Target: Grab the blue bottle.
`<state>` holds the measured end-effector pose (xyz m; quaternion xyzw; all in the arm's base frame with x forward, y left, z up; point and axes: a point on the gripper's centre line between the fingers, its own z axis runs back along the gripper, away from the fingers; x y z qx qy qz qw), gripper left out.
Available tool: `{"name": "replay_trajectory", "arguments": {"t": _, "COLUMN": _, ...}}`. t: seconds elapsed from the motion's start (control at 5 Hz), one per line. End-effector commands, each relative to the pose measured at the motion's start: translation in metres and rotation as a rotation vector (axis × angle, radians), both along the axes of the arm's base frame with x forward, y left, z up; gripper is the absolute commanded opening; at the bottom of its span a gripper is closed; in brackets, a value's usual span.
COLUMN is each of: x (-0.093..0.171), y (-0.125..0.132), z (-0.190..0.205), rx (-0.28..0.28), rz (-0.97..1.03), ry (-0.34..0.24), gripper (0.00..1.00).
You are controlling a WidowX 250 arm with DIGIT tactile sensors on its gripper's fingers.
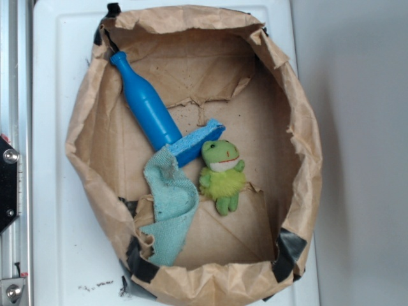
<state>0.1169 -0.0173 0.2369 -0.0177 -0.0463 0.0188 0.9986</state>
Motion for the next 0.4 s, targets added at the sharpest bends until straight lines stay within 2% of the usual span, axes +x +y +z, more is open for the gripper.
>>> {"name": "replay_trajectory", "arguments": {"t": 0.0, "x": 0.0, "y": 0.0, "z": 0.0, "rx": 0.0, "rz": 0.0, "ry": 0.0, "gripper": 1.0}}
{"name": "replay_trajectory", "arguments": {"t": 0.2, "x": 0.05, "y": 0.006, "z": -0.02, "rx": -0.045, "rz": 0.069, "ry": -0.009, "gripper": 1.0}}
